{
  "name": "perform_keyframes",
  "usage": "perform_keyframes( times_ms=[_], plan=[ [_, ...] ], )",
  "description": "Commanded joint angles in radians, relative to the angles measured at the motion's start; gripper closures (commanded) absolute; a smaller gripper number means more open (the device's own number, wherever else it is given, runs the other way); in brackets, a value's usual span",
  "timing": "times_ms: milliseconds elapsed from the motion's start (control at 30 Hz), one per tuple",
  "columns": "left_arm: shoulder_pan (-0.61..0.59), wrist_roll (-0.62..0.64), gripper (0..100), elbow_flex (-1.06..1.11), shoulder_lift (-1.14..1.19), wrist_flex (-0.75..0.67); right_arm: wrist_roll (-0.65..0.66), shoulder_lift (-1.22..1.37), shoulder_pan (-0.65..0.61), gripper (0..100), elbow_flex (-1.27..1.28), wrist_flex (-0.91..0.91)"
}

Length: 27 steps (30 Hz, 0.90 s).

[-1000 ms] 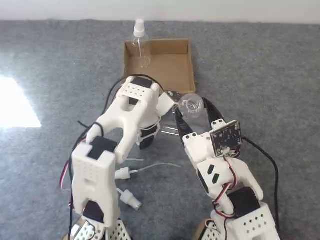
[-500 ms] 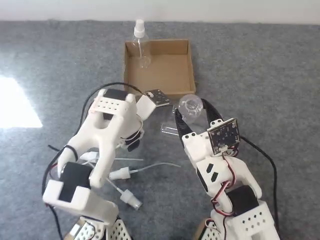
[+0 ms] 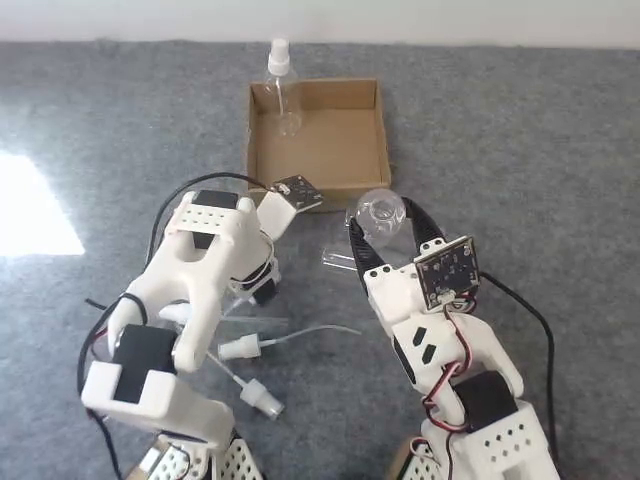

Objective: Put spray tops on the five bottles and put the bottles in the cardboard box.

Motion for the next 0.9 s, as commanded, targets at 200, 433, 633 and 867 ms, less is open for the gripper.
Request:
perform_keyframes(
  times_ms=[200, 433, 633, 867],
  plan=[
    [0.003, 0.003, 80, -0.044, -0.063, 0.025, 0.023, -0.031, 0.01, 89.8, -0.061, 0.004],
    [0.012, 0.003, 82, -0.077, 0.02, 0.026, 0.023, -0.031, 0.01, 89.8, -0.061, 0.004],
    [0.008, 0.005, 88, -0.185, 0.15, 0.055, 0.025, -0.033, 0.01, 89.8, -0.061, 0.004],
    [0.014, 0.006, 92, -0.231, 0.169, 0.107, 0.025, -0.033, 0.01, 89.8, -0.061, 0.004]
  ],
)
